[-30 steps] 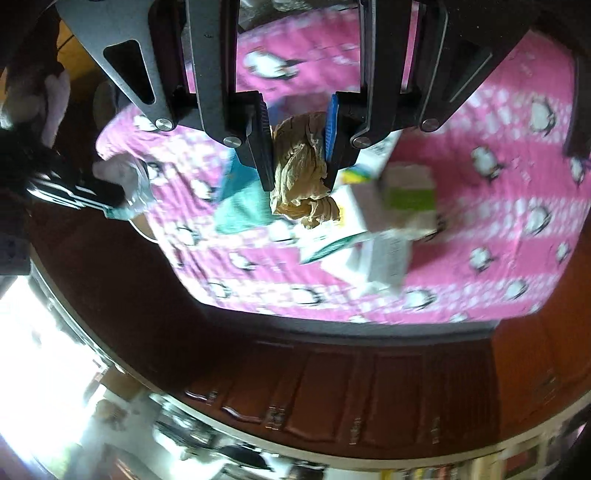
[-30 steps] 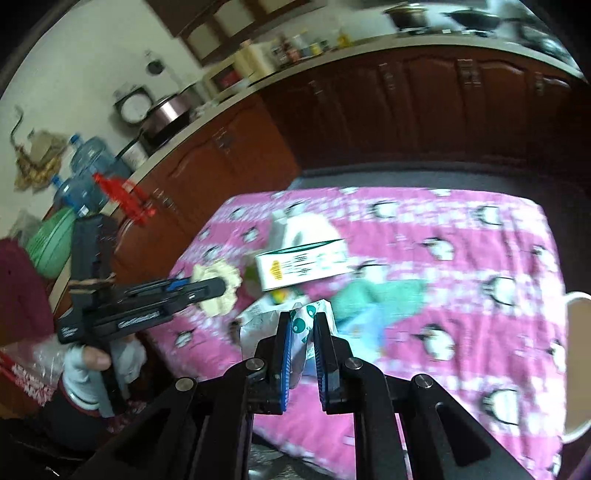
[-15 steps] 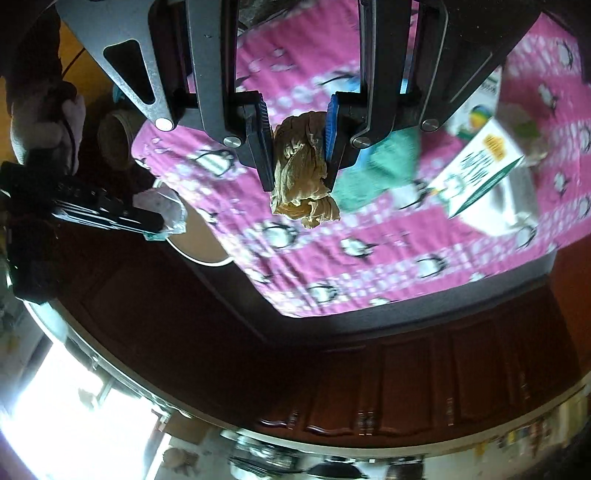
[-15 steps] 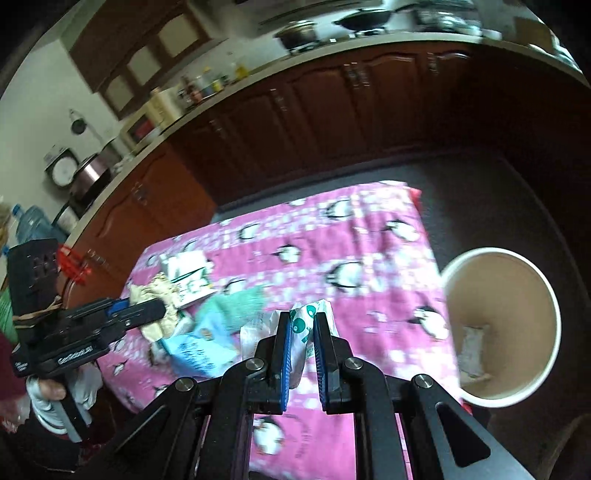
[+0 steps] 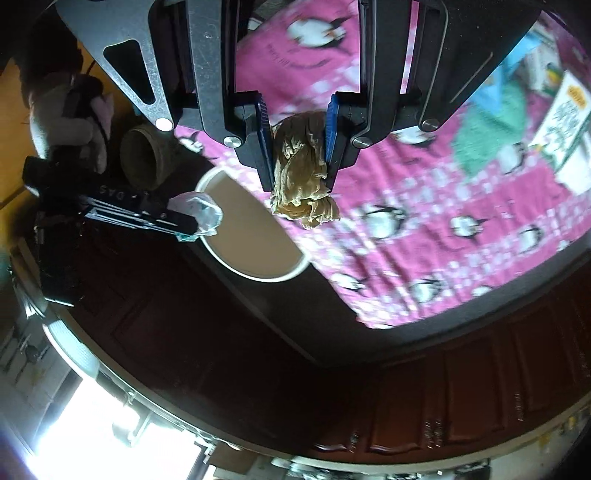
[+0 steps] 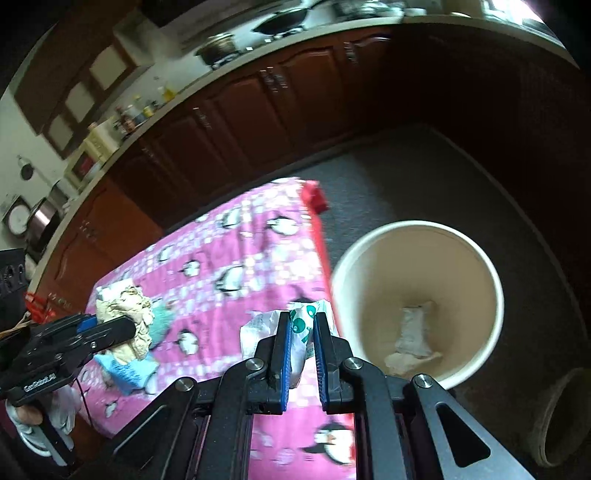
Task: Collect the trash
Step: 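Carry both items over the white bucket and open both grippers to drop them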
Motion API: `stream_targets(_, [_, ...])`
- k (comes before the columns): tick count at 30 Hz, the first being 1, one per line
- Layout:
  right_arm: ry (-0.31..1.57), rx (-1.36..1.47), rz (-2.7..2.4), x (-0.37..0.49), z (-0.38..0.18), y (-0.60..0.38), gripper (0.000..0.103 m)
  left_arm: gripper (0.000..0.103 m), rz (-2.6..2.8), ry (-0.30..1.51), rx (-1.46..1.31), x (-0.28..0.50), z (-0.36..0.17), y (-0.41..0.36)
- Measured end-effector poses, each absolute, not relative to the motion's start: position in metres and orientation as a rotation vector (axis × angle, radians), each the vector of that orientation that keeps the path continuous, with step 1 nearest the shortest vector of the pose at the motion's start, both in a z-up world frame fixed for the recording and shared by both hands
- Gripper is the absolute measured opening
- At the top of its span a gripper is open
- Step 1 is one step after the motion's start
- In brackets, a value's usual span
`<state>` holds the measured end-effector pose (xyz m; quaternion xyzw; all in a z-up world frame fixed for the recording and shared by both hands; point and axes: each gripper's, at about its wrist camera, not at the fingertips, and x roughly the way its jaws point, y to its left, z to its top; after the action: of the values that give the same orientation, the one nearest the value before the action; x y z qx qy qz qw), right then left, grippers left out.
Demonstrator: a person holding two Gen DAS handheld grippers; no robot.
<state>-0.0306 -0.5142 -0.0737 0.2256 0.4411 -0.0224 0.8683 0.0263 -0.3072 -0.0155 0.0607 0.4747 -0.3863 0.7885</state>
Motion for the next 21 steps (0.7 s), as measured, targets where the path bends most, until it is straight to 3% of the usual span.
stream_targets(21, [1.037,0.491,-0.277,-0.036,-0.145,-0.581,0.011,0.022,-0.927,1.160,0.041,0.053,-0.081,-0.418])
